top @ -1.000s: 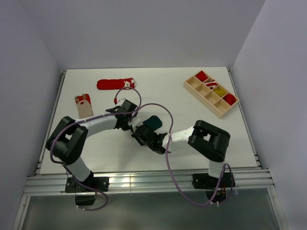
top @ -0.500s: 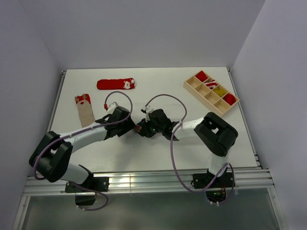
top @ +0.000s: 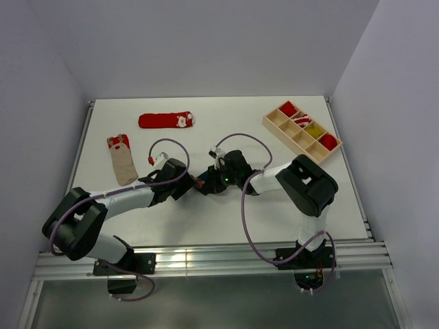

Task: Roll the socks
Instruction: Roll the sock at the center of the board.

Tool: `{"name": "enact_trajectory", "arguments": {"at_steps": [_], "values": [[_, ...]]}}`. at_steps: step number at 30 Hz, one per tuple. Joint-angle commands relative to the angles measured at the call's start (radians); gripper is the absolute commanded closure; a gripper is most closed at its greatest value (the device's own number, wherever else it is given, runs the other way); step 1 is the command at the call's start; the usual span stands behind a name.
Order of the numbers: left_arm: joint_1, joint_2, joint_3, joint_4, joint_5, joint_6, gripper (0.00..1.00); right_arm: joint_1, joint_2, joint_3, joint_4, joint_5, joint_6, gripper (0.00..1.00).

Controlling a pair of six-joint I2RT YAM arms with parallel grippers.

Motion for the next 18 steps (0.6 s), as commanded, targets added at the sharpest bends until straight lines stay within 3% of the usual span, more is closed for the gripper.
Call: {"name": "enact_trajectory", "arguments": {"at_steps": [1, 10, 18], "values": [[-0.005, 0.01, 0.008, 0.058, -0.042, -0.083, 0.37, 0.0, 0.037, -0.001, -0.066, -0.016, -0.005, 1.0], [-0.005, 0.009, -0.021, 0.099, -0.112, -0.172, 0.4, 0.0, 0.039, -0.001, -0.066, -0.01, -0.011, 1.0], [-0.006, 0.078, 0.028, 0.086, -0.09, -0.146, 0.46, 0.0, 0.04, 0.001, -0.067, -0.002, -0.014, 1.0]]}}
